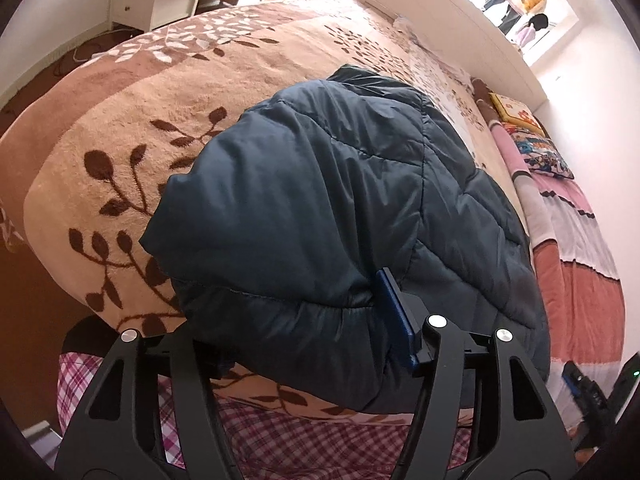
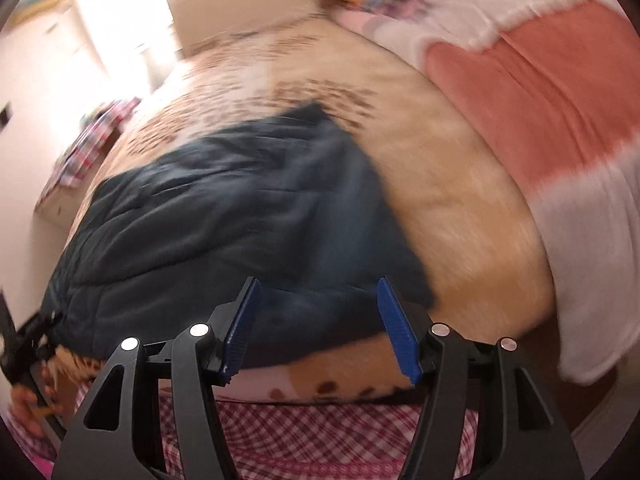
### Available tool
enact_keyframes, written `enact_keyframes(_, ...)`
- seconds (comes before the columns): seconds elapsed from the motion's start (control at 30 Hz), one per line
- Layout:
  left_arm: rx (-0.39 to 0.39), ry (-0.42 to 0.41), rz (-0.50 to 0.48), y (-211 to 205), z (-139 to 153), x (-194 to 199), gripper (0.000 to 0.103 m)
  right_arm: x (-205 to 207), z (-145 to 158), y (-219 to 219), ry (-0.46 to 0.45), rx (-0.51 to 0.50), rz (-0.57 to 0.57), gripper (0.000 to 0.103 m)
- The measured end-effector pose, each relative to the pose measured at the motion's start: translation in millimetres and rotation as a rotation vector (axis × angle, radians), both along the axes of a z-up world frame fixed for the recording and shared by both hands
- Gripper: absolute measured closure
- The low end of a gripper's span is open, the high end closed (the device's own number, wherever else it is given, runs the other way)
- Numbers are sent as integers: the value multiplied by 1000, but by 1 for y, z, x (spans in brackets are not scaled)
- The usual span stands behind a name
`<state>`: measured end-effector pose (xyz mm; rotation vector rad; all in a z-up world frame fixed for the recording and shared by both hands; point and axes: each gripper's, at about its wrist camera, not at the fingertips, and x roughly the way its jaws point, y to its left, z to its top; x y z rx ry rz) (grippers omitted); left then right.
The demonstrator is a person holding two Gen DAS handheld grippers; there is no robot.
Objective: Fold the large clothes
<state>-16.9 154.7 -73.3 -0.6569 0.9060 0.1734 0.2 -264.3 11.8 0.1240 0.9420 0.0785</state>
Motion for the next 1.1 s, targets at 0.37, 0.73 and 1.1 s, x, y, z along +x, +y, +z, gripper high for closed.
enact_keyframes(0.37, 64, 34, 0, -8, 4, -1, 40, 33, 9, 140, -9, -38, 367, 71)
enact_keyframes(0.73, 132, 35, 1, -18, 9, -3, 40, 69, -21, 217, 65, -147, 459, 80)
enact_keyframes(1.1, 170, 39, -8, -27, 13, -1, 40, 92, -83, 234, 201, -208, 479, 80)
